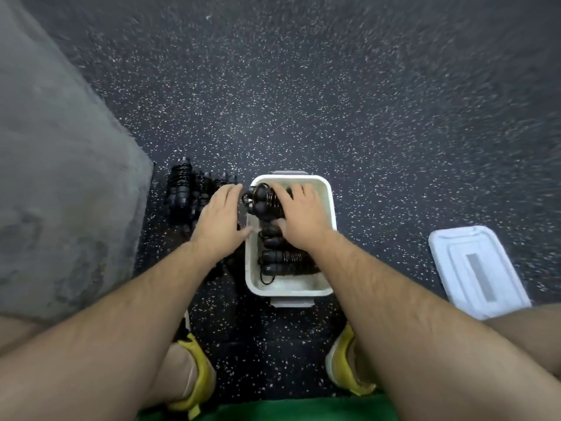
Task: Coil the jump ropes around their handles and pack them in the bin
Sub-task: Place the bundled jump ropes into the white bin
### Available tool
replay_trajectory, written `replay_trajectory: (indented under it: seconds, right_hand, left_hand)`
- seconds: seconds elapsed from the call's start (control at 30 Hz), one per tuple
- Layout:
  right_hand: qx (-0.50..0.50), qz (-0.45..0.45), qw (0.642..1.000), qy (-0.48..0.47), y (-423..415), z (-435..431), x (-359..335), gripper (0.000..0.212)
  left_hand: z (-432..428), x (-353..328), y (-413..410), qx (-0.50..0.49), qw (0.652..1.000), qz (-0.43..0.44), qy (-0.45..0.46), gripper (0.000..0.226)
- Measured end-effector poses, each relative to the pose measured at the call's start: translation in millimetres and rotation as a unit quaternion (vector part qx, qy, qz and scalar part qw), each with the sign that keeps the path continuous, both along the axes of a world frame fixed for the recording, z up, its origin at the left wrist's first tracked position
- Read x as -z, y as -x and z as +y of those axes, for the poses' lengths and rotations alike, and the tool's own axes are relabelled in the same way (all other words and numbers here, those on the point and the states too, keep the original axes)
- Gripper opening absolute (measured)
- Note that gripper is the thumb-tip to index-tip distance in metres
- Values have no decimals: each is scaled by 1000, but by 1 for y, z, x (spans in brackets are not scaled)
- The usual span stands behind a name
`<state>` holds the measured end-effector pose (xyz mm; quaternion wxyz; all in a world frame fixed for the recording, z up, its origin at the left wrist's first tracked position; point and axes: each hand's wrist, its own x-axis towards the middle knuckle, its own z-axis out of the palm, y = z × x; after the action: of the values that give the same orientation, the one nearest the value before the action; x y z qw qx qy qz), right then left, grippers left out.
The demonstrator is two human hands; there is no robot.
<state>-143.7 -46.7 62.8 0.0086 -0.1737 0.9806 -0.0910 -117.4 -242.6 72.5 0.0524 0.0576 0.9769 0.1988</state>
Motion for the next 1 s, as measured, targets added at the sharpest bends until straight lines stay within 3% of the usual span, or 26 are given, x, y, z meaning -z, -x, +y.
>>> replay_trajectory:
  seconds: [0.17,0.43,0.7,0.83,1.0]
  right_hand:
    - [27,-40,996,-81,13,22,26,79]
    - [-14,-68,993,-91,41,3,51,74]
    - [25,-94,991,-90,36,-1,55,67]
    - [38,-36,997,-57,48,-6,24,53]
    - [-29,28,998,-42,69,-64,-5,44]
  left_hand:
    - [21,18,7,5,996,-92,-7,76]
    - [8,36,17,29,995,-98,-18,77]
    - [2,44,13,33,995,-74,-63,66]
    - [-5,38,20,-17,996,-42,-83,46]
    - [-34,31,47,-100,995,2,-20,44]
